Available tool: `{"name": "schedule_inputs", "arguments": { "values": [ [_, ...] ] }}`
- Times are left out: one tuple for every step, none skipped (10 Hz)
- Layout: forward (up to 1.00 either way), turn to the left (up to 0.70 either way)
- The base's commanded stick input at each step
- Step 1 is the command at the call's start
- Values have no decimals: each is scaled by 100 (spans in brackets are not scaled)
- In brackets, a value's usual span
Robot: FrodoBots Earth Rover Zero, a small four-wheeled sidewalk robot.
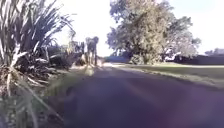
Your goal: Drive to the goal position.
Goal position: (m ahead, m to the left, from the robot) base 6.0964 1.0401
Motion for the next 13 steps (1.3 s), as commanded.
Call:
{"name": "schedule_inputs", "arguments": {
  "values": [
    [100, 0],
    [100, 0],
    [100, 0],
    [100, 0],
    [100, 0],
    [100, 0],
    [100, 0],
    [100, 0],
    [100, 0],
    [100, 0],
    [100, 0],
    [100, 0],
    [100, 0]
  ]
}}
